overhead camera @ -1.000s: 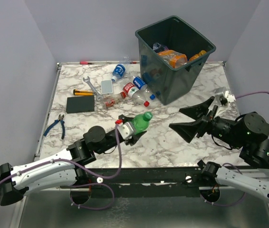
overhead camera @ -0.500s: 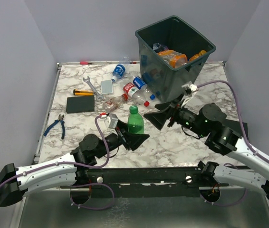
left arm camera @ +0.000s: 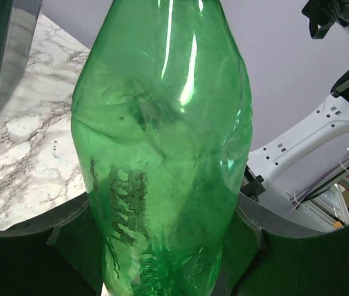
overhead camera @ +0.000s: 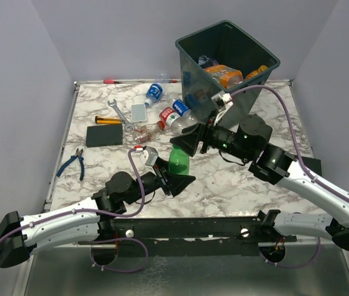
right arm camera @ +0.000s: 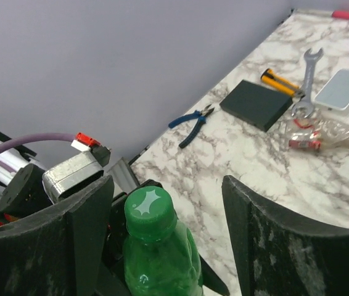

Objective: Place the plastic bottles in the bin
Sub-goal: Place the plastic bottle in the trash bin.

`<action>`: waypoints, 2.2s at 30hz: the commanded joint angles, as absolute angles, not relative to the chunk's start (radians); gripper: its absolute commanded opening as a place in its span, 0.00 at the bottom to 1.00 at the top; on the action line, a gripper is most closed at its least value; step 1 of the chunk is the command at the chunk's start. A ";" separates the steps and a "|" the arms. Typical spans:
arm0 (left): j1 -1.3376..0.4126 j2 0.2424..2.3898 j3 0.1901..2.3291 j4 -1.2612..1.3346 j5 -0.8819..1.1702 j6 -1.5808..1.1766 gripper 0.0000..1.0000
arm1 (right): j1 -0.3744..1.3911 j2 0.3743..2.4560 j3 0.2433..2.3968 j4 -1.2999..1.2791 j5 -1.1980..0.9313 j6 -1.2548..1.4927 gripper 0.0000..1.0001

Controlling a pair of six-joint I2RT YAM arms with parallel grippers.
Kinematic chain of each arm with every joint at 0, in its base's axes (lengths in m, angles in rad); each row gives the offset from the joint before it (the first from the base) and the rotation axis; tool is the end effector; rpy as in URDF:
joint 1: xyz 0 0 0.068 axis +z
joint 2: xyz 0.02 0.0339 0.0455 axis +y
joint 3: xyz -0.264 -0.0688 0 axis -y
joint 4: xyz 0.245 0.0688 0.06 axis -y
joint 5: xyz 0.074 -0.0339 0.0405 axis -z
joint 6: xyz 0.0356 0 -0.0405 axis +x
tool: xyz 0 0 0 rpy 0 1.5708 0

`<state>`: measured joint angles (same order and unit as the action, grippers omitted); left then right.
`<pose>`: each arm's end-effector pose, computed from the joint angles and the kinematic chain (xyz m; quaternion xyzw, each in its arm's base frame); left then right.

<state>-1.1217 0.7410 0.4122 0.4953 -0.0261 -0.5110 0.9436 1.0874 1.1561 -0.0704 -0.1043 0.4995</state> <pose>0.0810 -0.1658 0.2875 0.1846 0.6189 -0.5505 0.5290 0.1420 0.2022 0.4237 -0.1916 0.6813 0.4937 0.5053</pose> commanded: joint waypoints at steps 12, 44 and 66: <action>-1.129 0.735 0.499 0.422 -0.008 -0.462 0.36 | 0.950 1.160 1.241 -0.282 -0.179 0.466 0.13; -1.129 0.382 0.377 0.256 -0.826 0.020 0.99 | 0.390 1.491 1.661 0.514 0.747 -0.065 0.01; -1.129 0.462 0.406 0.222 -0.750 0.004 0.99 | 0.301 1.667 1.741 -0.116 0.221 0.294 0.01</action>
<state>-1.1263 0.4377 0.3729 0.2363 -0.7818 0.0082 0.2867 1.6814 1.7676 0.0261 0.3290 0.2478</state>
